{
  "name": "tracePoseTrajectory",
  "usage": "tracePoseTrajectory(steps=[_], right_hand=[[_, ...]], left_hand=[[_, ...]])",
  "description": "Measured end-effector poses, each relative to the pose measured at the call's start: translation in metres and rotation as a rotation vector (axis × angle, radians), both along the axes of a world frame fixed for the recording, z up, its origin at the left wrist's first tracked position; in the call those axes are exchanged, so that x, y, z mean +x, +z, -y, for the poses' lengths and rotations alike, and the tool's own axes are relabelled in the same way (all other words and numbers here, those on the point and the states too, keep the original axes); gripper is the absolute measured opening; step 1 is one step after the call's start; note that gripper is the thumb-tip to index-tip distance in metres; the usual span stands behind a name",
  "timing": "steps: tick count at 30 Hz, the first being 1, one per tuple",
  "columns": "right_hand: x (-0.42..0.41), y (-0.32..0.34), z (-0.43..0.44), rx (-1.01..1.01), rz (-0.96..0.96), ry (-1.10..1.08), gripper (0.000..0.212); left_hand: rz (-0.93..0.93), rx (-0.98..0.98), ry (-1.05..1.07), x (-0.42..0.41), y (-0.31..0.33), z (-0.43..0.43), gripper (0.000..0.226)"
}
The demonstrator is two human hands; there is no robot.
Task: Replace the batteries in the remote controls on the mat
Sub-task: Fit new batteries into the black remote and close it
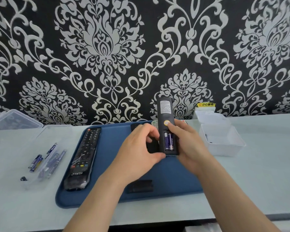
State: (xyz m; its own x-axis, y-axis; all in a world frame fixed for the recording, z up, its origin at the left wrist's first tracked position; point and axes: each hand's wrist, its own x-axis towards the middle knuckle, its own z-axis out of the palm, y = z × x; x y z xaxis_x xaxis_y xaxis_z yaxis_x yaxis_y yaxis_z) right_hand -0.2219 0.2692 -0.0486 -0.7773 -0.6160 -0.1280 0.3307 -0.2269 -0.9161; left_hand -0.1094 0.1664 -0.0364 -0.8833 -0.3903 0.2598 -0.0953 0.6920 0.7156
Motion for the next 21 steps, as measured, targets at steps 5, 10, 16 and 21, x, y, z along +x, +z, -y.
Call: tracePoseTrajectory(steps=[5, 10, 16, 21], right_hand=[[0.004, 0.0, 0.0, -0.013, -0.038, -0.004, 0.014], [0.007, 0.0, 0.002, -0.009, -0.085, 0.001, 0.025], [0.01, 0.002, 0.004, -0.014, -0.133, -0.029, 0.027], [0.007, 0.005, 0.003, -0.069, -0.124, 0.017, 0.031]], left_hand=[[-0.079, -0.089, -0.047, -0.003, 0.004, -0.014, 0.043], [-0.078, -0.163, -0.01, -0.004, 0.005, -0.012, 0.042], [-0.091, -0.193, -0.005, -0.001, 0.01, -0.012, 0.039], [-0.138, -0.193, -0.07, -0.001, 0.01, -0.007, 0.035]])
